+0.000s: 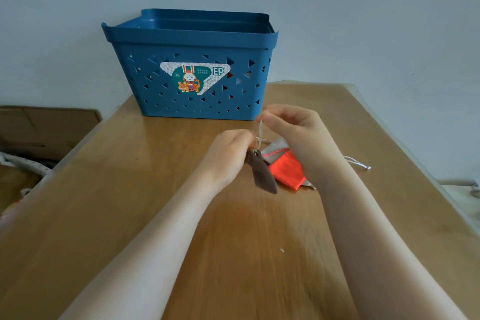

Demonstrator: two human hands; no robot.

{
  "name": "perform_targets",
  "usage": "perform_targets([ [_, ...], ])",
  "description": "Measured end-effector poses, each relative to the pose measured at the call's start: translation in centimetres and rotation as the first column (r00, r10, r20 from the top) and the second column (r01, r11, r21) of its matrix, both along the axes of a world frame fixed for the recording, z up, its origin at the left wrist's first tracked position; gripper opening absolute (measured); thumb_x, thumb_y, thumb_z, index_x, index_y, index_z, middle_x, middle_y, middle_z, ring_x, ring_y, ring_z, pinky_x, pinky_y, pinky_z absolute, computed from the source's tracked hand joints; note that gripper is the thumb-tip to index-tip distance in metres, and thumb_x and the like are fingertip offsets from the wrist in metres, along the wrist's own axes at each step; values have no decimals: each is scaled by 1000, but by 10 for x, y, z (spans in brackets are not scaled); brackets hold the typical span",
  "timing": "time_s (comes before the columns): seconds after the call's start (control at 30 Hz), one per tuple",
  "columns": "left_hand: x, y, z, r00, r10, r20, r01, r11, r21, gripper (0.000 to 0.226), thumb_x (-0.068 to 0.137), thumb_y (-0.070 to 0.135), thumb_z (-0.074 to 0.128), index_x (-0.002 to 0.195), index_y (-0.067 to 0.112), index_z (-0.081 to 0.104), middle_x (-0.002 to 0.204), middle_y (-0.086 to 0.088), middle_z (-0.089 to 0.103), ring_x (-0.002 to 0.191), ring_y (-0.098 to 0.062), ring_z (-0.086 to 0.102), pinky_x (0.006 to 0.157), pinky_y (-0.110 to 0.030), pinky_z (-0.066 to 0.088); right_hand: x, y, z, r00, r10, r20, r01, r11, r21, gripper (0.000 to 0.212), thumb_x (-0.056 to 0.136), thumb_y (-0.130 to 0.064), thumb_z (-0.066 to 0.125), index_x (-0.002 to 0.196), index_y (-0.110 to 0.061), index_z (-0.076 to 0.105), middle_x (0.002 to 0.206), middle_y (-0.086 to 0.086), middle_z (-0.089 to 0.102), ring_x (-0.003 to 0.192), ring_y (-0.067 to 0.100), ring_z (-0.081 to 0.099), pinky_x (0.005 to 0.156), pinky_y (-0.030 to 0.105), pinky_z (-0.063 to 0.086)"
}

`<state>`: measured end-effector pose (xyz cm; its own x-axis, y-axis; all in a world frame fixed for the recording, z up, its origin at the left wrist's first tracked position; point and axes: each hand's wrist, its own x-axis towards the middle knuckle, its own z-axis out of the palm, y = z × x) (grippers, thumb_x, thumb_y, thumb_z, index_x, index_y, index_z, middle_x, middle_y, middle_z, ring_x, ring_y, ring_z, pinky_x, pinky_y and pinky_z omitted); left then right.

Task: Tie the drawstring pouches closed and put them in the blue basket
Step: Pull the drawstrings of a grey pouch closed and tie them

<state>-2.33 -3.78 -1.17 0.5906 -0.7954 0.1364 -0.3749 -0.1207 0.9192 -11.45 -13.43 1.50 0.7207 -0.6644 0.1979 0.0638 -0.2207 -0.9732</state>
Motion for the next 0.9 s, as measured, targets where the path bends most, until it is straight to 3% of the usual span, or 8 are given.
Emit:
perform_targets([
  [0.13, -3, 1, 0, 976, -136, 172, 133, 991, 24, 32, 81, 32, 40, 58, 10, 44, 55, 0, 44, 53, -8, 38, 52, -27, 26, 3, 2, -4, 1000, -7, -16, 6, 998, -64, 15, 87, -14, 62, 75, -19, 70, 87, -4, 68, 73, 5, 60, 69, 19, 47],
  [0.23, -4, 0, 1, 950, -178, 255, 167, 984, 62, 38, 83, 35, 36, 68, 6, 57, 63, -10, 58, 55, -8, 46, 53, -26, 31, 4, 8, -4, 999, 19, -36, -23, 993, -119, 9, 86, -15, 63, 81, -14, 71, 90, -6, 65, 71, 0, 58, 61, 13, 46],
  [0.43, 5, 4, 5, 986, -118, 117, 117, 993, 14, 45, 97, 37, 37, 57, 17, 44, 49, 8, 40, 52, -13, 36, 57, -33, 26, 2, -2, -6, 996, 84, -33, -87, 993, -79, 33, 91, -21, 59, 124, -23, 55, 98, -1, 69, 74, 6, 64, 70, 23, 54],
  [0.53, 8, 6, 9, 986, -84, 141, 78, 996, 46, 43, 99, 30, 36, 60, 12, 38, 55, -1, 39, 57, -16, 37, 60, -35, 27, -3, -11, -6, 984, 65, -164, -105, 963, -249, 24, 90, -18, 60, 114, -19, 66, 84, -3, 70, 67, 1, 61, 68, 15, 47],
  [0.7, 10, 8, 12, 984, -53, 172, 40, 996, 77, 41, 100, 30, 34, 64, 13, 42, 59, 0, 43, 60, -15, 40, 60, -32, 28, -3, -7, -6, 975, 47, -217, -154, 847, -509, 17, 87, -15, 63, 100, -20, 73, 84, -9, 72, 80, -2, 62, 72, 7, 44],
  [0.77, 11, 8, 12, 983, -40, 182, 28, 997, 67, 40, 100, 28, 37, 64, 12, 41, 59, 1, 42, 60, -13, 40, 60, -32, 29, -3, -7, -6, 968, 11, -252, -159, 802, -575, 16, 87, -15, 62, 97, -20, 75, 71, -18, 68, 72, -8, 58, 66, 5, 41],
  [0.83, 12, 8, 13, 981, -30, 191, 21, 999, 50, 40, 99, 26, 39, 61, 13, 39, 58, 2, 40, 57, -12, 38, 59, -32, 28, -2, -7, -5, 960, -25, -280, -162, 765, -623, 15, 88, -18, 61, 95, -18, 75, 55, -27, 55, 63, -12, 53, 60, 5, 37],
  [0.9, 12, 8, 14, 977, -21, 210, 9, 998, 54, 40, 99, 26, 40, 61, 12, 41, 58, 2, 41, 56, -11, 38, 58, -30, 29, -1, -6, -6, 942, -69, -327, -196, 679, -708, 20, 89, -27, 57, 91, -16, 73, 55, -16, 55, 65, -3, 55, 59, 12, 37],
])
